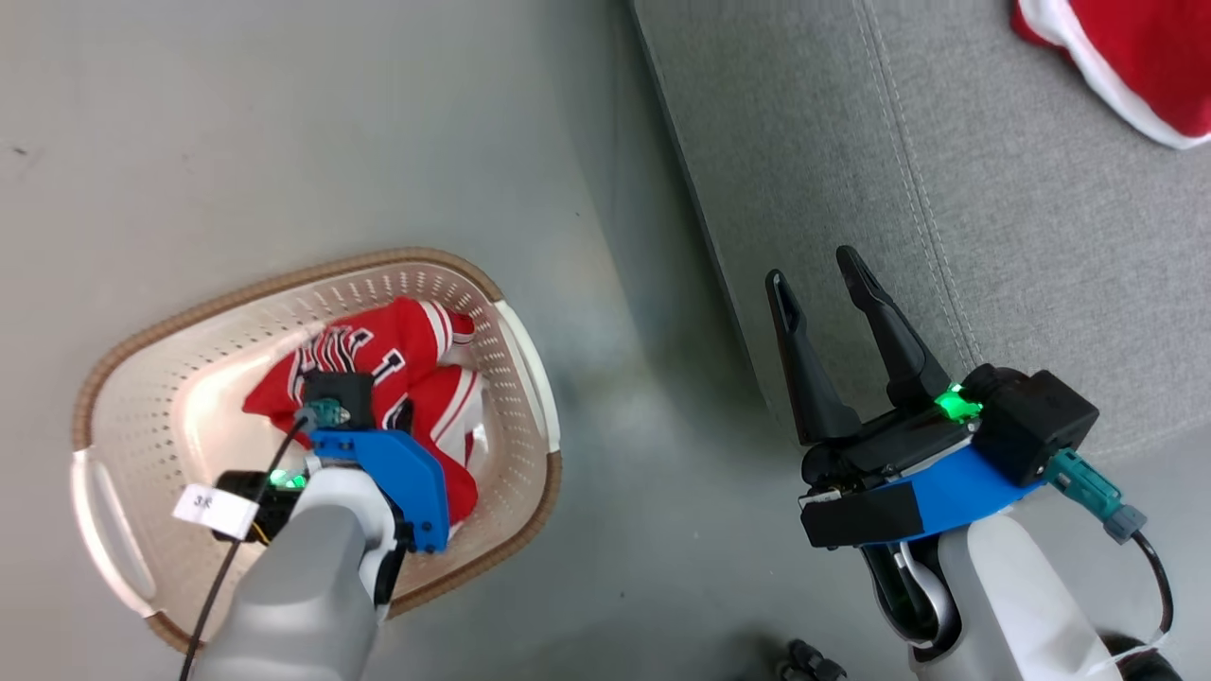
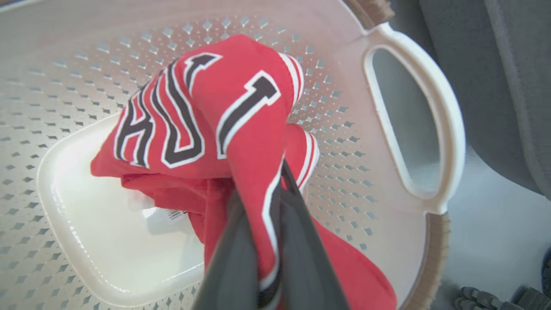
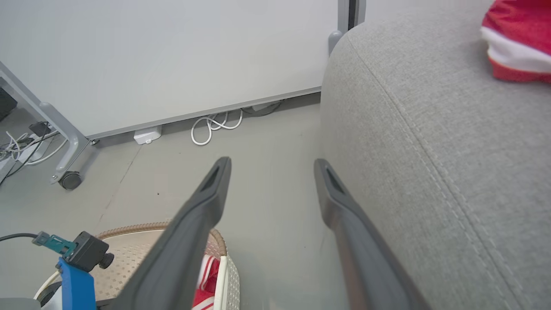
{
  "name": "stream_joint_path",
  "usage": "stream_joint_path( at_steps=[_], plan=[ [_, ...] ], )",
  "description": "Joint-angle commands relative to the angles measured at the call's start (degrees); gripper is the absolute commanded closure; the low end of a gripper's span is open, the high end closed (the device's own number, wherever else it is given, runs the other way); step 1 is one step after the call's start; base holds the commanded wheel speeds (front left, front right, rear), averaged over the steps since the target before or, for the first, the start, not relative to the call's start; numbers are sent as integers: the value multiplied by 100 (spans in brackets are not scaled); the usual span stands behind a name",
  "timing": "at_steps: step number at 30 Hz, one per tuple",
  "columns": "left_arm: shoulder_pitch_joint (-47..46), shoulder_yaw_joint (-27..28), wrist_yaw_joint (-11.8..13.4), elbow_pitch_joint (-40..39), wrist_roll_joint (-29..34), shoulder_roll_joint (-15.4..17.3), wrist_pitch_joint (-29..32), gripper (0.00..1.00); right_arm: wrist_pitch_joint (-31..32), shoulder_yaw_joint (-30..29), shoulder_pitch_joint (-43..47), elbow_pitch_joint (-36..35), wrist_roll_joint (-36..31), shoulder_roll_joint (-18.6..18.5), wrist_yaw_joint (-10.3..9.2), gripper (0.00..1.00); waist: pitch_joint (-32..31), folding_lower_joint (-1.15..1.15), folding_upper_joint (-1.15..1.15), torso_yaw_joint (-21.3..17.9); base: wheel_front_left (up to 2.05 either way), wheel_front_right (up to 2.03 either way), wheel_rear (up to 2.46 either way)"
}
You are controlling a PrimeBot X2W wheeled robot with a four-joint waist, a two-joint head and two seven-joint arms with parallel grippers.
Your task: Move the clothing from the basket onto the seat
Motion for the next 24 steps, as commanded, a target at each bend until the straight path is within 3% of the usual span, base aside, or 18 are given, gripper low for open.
stream_joint_path(
  at_steps=[1,14,24],
  plan=[
    [91,-34,-19,18,-18,-31,-36,100,-27,-15,54,26,-40,5,3,0,-305,0,0,208,0,0,0],
    [899,-305,-162,17,-184,-199,-198,100,10,13,511,492,-280,1,3,0,-2008,0,0,860,0,0,0],
    [1566,-743,-174,-626,-558,-199,-234,100,257,-138,1072,520,-369,0,3,0,-3171,0,0,1197,0,0,0]
  ],
)
